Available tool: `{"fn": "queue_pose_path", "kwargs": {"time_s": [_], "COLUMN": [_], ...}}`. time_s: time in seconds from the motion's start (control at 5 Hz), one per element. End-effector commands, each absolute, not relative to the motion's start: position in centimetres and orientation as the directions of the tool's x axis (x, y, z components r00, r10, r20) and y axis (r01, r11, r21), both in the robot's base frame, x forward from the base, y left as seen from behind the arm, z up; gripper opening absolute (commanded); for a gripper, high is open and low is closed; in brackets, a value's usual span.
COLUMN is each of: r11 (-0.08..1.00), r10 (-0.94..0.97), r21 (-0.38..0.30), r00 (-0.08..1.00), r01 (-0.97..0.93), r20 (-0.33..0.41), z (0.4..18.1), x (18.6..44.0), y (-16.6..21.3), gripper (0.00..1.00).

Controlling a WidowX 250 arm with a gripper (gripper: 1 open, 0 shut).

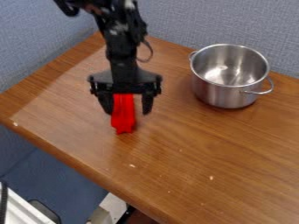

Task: Put the red object in the metal pot

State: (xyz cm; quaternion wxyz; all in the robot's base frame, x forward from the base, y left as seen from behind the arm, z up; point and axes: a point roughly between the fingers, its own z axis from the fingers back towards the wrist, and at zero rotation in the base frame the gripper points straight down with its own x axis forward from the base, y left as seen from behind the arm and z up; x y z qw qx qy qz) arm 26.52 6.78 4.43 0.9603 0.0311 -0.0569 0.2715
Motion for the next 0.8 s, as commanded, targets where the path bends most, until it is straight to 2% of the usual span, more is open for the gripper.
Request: {"fn": "queue_pose_path", "kwargs": {"time_s": [0.0,0.2,0.6], "r11": [0.845,0.831,0.836], "r10": [0.524,0.546,0.54], "r21": [0.037,0.032,0.032], "r00": [0.84,0.827,0.832], "r01": [-0.534,-0.555,-0.547], "r20": [0.138,0.136,0.127], "z": [3.3,3.0,2.8], "x": [27.1,27.3,25.9], "y": [6.3,6.0,4.1], "gripper": [1.0,0.0,0.0]}}
